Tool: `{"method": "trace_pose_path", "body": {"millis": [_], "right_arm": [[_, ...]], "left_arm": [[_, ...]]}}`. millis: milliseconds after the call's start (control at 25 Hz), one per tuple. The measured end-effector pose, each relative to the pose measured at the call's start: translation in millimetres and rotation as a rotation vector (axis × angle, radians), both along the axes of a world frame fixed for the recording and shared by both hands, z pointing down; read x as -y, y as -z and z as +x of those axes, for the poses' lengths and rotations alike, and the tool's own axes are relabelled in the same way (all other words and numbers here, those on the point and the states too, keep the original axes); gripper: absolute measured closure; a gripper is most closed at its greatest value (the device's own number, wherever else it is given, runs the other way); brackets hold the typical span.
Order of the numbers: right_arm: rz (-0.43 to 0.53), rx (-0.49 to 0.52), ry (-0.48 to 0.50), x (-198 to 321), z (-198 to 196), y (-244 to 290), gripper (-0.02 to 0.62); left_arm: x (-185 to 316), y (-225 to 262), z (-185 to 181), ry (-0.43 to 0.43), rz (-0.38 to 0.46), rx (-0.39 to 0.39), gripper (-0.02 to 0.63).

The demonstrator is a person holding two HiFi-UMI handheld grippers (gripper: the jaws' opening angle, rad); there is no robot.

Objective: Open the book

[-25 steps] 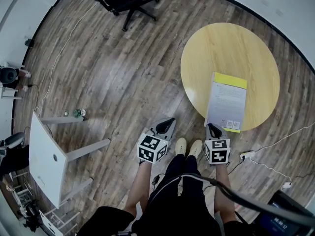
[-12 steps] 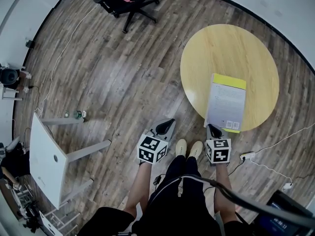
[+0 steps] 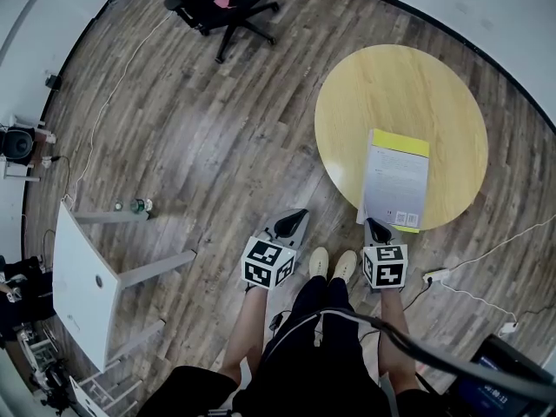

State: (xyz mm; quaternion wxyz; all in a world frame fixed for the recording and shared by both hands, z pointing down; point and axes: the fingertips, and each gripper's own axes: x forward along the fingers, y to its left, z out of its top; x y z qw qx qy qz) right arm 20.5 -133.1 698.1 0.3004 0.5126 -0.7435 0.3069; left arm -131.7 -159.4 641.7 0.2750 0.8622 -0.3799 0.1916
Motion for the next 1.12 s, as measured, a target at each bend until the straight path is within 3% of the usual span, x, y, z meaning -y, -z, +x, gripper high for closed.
{"method": "trace_pose_path", "body": {"millis": [600,1120], "right_arm": [[0.096,-0.009,-0.069,-2.9,35.4,50.1,0.588],[0.173,-0.021,-0.180,-7.4,94.6,92.3,0.588]], "left_arm": [[3.8,42.8,39.6,-0.067,0.070,-0.030,0.607],[5.6,78.4,96.9,-0.162,0.126,-0.047,0.607]]}}
